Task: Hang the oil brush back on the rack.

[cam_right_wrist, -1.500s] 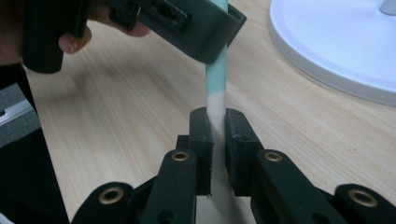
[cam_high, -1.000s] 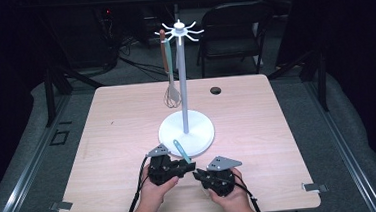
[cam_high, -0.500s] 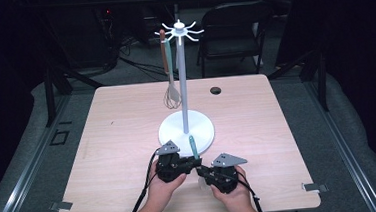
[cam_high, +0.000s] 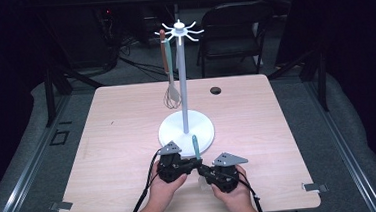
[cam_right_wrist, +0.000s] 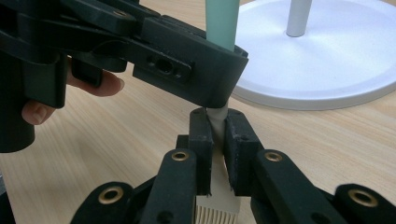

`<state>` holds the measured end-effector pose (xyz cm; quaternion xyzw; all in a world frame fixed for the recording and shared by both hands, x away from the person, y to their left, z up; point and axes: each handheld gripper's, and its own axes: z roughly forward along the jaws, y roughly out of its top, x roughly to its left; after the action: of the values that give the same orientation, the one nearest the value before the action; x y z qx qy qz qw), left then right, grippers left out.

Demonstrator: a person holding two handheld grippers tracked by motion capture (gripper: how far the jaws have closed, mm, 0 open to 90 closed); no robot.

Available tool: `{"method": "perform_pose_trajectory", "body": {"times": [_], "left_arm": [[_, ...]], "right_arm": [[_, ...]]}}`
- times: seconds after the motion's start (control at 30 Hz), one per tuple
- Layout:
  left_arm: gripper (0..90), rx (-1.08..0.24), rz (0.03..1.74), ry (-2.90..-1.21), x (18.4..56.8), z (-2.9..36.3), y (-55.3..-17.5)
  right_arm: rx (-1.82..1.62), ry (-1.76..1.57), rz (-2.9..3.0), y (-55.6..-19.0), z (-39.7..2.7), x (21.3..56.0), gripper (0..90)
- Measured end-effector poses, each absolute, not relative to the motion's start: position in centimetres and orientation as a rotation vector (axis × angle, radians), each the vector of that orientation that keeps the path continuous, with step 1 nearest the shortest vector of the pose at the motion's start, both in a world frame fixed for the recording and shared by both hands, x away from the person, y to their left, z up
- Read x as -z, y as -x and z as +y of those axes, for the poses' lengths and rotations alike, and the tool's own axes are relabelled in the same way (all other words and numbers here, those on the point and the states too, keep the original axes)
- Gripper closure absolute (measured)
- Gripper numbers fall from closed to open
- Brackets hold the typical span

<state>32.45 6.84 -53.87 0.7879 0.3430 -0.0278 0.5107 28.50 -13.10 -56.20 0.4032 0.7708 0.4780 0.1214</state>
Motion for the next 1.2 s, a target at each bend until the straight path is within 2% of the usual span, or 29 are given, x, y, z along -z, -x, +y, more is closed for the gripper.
{"method": "perform_pose_trajectory", "body": {"times": [0.23, 0.7, 0.97, 1.2], "left_arm": [[84.9, 0.076, 0.836, -1.893, 53.7, 7.4, -32.8], [85.1, 0.073, 0.775, -1.905, 51.4, 9.3, -33.1], [85.1, 0.063, 0.759, -1.923, 50.5, 9.7, -33.6], [85.1, 0.048, 0.756, -1.938, 49.4, 10.0, -34.4]], "right_arm": [[-1.383, -1.144, 2.280, -28.4, -13.6, 56.0, 74.1], [-1.299, -1.160, 2.202, -29.1, -16.4, 55.4, 67.1], [-1.247, -1.173, 2.242, -29.8, -16.4, 56.2, 61.5], [-1.240, -1.181, 2.238, -29.8, -16.5, 56.4, 60.7]]}}
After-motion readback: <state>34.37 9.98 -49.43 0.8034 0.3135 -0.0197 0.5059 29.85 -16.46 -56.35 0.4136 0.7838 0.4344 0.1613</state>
